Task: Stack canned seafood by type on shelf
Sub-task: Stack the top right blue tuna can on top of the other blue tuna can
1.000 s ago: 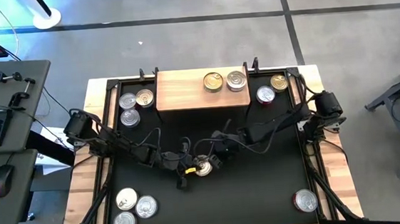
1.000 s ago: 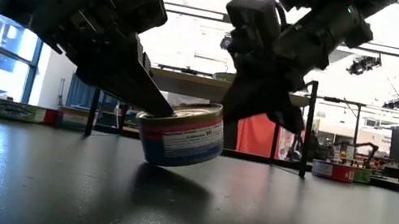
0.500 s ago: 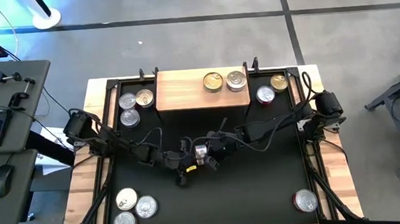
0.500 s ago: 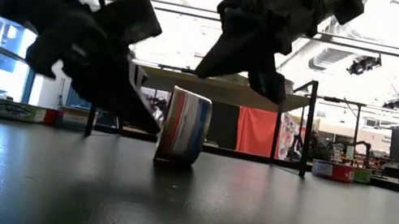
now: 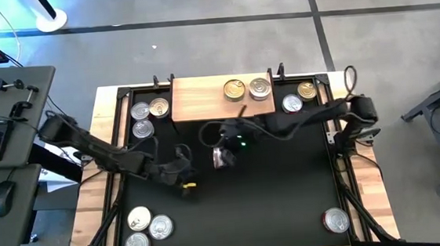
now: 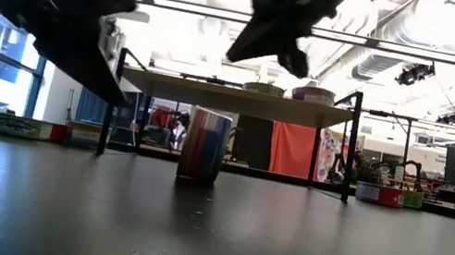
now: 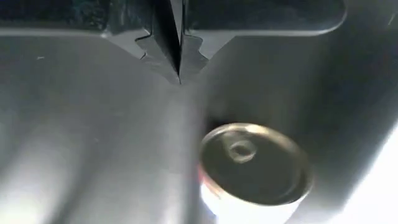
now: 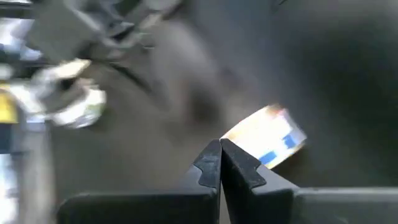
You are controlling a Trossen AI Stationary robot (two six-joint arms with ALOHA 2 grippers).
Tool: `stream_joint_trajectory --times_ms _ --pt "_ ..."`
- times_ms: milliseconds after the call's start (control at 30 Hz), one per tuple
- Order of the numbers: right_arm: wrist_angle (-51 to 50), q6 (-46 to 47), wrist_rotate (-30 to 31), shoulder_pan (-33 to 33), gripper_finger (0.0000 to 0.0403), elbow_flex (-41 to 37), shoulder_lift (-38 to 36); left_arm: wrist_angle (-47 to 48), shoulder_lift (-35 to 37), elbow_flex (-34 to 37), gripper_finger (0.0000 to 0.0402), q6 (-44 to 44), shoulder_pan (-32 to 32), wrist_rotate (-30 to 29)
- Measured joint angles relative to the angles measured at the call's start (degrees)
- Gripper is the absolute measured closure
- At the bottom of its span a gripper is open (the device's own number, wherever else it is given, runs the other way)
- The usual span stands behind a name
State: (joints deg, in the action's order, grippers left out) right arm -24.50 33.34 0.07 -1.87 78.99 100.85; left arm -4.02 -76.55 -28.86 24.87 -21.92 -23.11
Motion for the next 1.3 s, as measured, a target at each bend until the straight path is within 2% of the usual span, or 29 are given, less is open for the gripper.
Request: stream_joint_trajectory --times_ms 133,233,400,533,667,867,1033,1200,1300 --pt "-13.05 -1.91 10.41 0.29 0.0403 12.52 7.94 -2.19 6.26 5.56 0.0401 6.11 -1.67 -3.63" --pt "-20.34 1.61 11.23 1.61 0.0403 18.87 14.14 -2.13 9.44 7.56 0.0401 7.66 -2.64 -4.82" --pt "-22.76 5.49 17.05 1.68 0.0403 23.5 21.09 -2.17 11.27 8.24 0.0401 6.98 -2.92 -5.84" --pt "-22.66 8.47 19.93 1.44 0.0403 24.32 23.16 -2.43 11.19 8.26 0.0401 7.01 -3.01 -6.02" --pt "-22.49 7.81 19.87 0.46 0.0403 24.34 23.18 -2.69 11.21 8.26 0.0401 6.44 -3.01 -5.95" --pt "-22.48 2.13 15.88 -1.26 0.0403 24.34 23.2 -2.84 11.21 8.26 0.0401 6.43 -3.01 -5.93" --pt "-23.3 -0.24 15.94 -2.42 0.0403 24.32 22.59 -3.25 11.21 8.26 0.0401 6.59 -3.01 -5.89" --pt "-27.64 -5.46 13.98 -3.05 0.0402 24.49 17.53 -3.22 11.21 8.25 0.0402 7.87 -3.01 -5.8" --pt "-30.16 -6.58 10.19 -2.78 0.0393 22.09 13.19 -3.47 11.21 8.24 0.0402 8.03 -3.01 -5.8"
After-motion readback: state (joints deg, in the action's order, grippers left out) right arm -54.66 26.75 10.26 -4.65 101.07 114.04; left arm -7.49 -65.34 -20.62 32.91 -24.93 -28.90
